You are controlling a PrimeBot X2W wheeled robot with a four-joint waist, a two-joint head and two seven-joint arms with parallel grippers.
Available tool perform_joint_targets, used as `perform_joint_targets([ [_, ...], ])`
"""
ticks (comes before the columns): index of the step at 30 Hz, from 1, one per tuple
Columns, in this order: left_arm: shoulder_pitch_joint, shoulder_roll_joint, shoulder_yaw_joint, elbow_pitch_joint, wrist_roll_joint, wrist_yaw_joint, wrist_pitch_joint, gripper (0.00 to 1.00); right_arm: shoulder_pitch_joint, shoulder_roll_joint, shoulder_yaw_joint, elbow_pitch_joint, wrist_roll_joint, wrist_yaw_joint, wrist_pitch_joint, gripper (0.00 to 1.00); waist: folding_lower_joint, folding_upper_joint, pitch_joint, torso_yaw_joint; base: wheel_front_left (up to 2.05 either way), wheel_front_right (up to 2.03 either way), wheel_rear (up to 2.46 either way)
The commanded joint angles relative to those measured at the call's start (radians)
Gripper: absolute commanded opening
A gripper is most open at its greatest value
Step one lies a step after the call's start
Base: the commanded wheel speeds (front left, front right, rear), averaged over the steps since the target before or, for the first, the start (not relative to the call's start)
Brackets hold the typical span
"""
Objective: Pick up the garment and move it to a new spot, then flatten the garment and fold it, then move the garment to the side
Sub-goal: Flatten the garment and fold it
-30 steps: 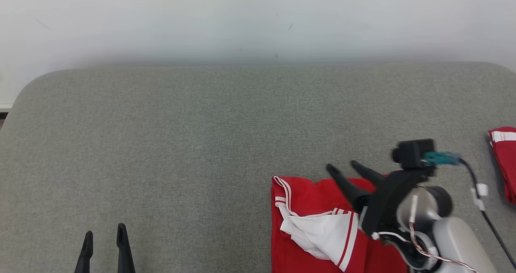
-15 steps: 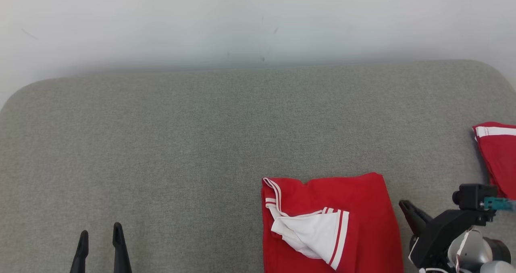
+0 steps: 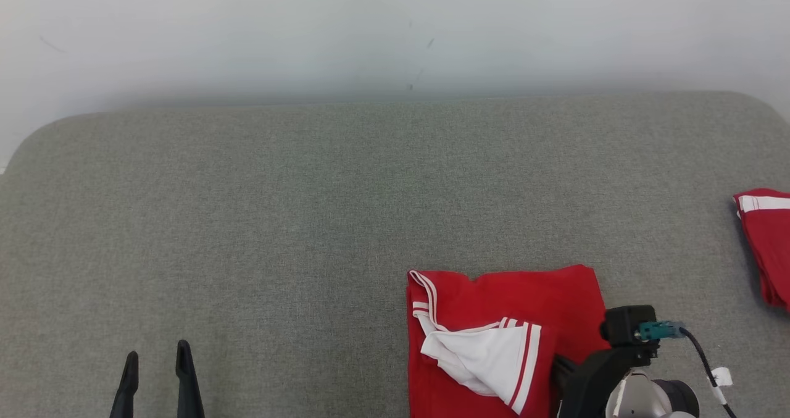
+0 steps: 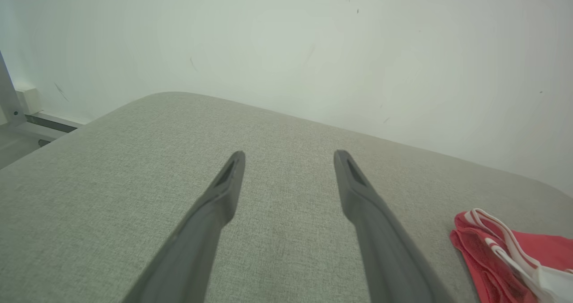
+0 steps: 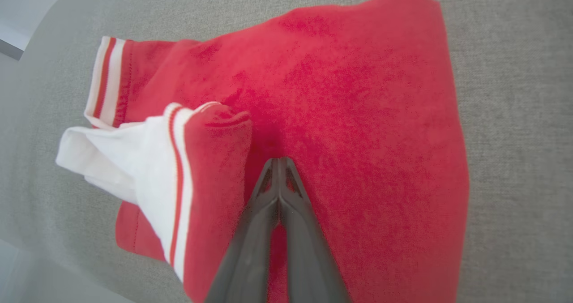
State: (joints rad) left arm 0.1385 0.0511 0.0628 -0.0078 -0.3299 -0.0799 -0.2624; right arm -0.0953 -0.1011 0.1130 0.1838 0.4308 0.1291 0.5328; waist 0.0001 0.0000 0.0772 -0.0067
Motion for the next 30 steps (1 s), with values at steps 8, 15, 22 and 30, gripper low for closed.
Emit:
perform_joint_targets([
  [8, 0.0, -0.001, -0.004, 0.01, 0.006, -0.005, -0.002, 1.0, -0.043, 0.019, 0.161, 0.075, 0.012, 0.002, -0.023, 0.0, -0.0001, 0.0, -0.007, 0.012, 0.0, 0.0, 0.0],
  [15, 0.009, -0.001, -0.009, 0.015, 0.003, -0.005, -0.002, 1.0, -0.068, 0.036, 0.322, 0.11, 0.072, 0.002, -0.032, 0.0, -0.0001, 0.0, -0.015, 0.019, 0.0, 0.0, 0.0],
  [22, 0.021, -0.001, -0.015, 0.016, 0.002, -0.002, -0.002, 1.0, -0.1, 0.047, 0.428, 0.109, 0.161, 0.002, -0.069, 0.0, -0.0001, 0.0, -0.029, 0.028, 0.0, 0.0, 0.0],
  [30, 0.043, -0.001, 0.006, -0.002, 0.012, 0.011, -0.002, 1.0, -0.119, 0.044, 0.404, 0.047, 0.185, 0.002, -0.194, 1.0, -0.0001, 0.0, -0.054, 0.017, 0.0, 0.0, 0.0],
])
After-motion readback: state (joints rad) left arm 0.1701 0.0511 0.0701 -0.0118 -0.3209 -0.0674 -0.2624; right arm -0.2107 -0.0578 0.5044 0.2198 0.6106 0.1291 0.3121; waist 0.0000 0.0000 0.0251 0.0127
